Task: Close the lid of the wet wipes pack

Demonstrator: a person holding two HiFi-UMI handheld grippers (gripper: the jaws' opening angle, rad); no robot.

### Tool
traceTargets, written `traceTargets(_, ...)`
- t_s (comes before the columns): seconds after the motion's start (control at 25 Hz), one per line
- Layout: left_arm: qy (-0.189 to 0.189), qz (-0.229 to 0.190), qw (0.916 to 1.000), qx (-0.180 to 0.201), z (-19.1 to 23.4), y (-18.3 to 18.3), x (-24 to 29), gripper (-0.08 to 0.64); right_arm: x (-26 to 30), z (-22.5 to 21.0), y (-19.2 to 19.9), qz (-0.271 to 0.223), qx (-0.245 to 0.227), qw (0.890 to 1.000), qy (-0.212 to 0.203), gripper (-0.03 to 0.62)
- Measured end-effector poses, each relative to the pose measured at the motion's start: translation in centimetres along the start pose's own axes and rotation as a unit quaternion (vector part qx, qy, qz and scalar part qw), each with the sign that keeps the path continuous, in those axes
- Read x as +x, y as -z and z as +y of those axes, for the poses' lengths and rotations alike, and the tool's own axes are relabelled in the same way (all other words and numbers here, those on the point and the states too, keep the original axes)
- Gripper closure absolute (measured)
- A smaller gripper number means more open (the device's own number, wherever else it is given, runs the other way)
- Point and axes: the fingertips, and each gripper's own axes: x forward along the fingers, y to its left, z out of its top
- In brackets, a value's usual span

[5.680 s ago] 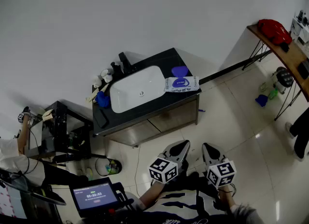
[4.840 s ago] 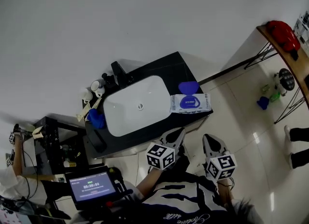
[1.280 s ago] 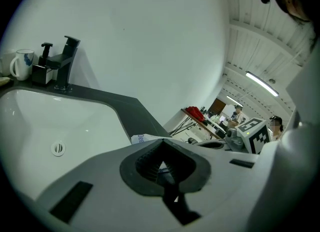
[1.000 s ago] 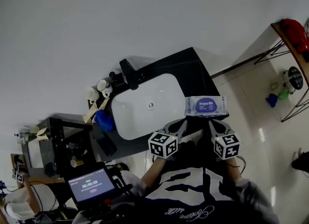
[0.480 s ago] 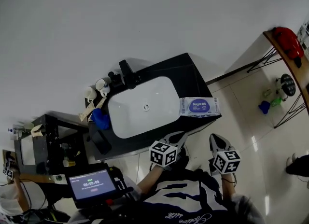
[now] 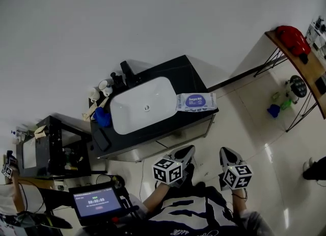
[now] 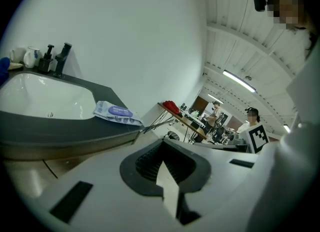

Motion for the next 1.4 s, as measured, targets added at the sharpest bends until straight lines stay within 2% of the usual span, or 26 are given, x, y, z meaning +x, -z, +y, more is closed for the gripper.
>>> traceTargets(0.2,-0.006,0.014,0.9999,-0.002,-4.7,5.2,-3.2,0.559,-5.2,-0.3,2.3,-0.017,0.007,1.000,0.000,0.597)
traceTargets(0.36,-0.021,0.008,0.9997,-0.010,-6.7,7.5,-6.0,0.559,-7.1,1.5,4.5,-0.014,0.009,0.999,-0.027,0.597)
traceTargets(0.56,-0.029,-0.016,0.9994,-0.007,-7.4,7.2,-8.0,0.558,-7.4,5.2,5.5,-0.010,-0.008,0.997,-0.071,0.597)
traceTargets(0.8,-0.011,-0.032,0.9993,0.016,-8.9,6.3,-8.7,0.560,-9.3,9.0,5.6,-0.025,-0.029,0.995,-0.097,0.598)
traceTargets(0.96,0.010,-0.033,0.9989,0.031,-9.6,6.1,-9.5,0.560,-9.6,10.6,5.3,-0.038,-0.033,0.995,-0.090,0.598)
traceTargets(1.12,0.014,-0.023,0.9980,0.057,-8.8,6.0,-11.6,0.560,-9.3,12.6,5.1,-0.050,-0.023,0.995,-0.078,0.598)
traceTargets(1.4,0.020,-0.027,0.9978,0.058,-6.6,5.9,-14.6,0.560,-9.3,15.5,6.2,-0.061,0.005,0.996,-0.064,0.598)
